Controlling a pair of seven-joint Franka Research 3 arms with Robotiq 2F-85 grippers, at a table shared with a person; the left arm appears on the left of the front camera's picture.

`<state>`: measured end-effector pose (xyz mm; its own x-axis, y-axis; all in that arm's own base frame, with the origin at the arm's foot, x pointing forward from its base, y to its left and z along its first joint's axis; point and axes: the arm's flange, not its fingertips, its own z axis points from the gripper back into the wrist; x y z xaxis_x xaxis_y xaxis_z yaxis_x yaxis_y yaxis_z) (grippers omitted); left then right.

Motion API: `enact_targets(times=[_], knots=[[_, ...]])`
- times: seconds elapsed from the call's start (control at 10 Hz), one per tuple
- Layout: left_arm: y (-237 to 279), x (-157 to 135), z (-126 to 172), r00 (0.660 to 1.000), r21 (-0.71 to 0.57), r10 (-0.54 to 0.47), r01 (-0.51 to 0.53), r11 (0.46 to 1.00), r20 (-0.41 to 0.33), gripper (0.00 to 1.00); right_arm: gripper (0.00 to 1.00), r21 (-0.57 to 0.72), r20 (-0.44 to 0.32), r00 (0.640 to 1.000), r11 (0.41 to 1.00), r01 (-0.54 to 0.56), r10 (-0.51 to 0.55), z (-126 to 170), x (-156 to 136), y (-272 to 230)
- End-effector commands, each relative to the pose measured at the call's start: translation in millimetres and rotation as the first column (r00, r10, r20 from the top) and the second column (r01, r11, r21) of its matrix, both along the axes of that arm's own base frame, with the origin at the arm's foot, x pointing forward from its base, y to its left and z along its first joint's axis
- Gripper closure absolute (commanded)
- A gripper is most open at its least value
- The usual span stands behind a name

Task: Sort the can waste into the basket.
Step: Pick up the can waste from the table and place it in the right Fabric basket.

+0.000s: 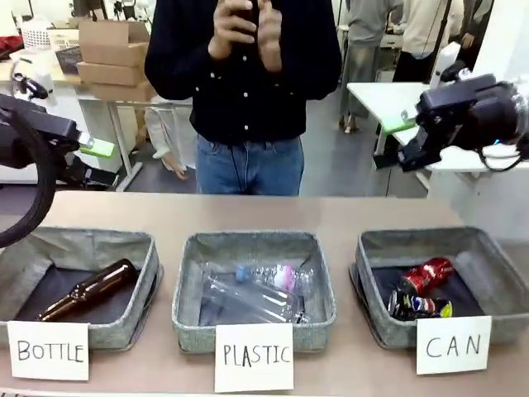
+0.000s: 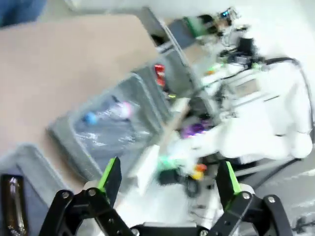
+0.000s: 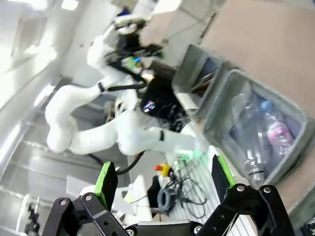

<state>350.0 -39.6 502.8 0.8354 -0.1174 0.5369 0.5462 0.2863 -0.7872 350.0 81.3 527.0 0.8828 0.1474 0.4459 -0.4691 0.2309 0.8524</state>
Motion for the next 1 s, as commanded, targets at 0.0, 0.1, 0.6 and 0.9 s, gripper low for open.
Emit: enact_targets(times=[0.0,0.1,0.6,0.9], knots=[[-15.9,0.5,5.9,0.994,0.099,0.018,-0.029,0.995,0.11,0.0,0.0,0.036,0.01,0.999,0.998,-0.053,0.052,12.2,-6.0,-4.9],[-15.9,0.5,5.9,0.994,0.099,0.018,-0.029,0.995,0.11,0.0,0.0,0.036,0.01,0.999,0.998,-0.053,0.052,12.2,-6.0,-4.9],[-15.9,0.5,5.9,0.994,0.099,0.018,-0.029,0.995,0.11,0.0,0.0,0.036,0.01,0.999,0.998,-0.053,0.052,12.2,-6.0,-4.9],[-15.9,0.5,5.9,0.994,0.099,0.018,-0.029,0.995,0.11,0.0,0.0,0.036,0.01,0.999,0.998,-0.053,0.052,12.2,-6.0,-4.9]])
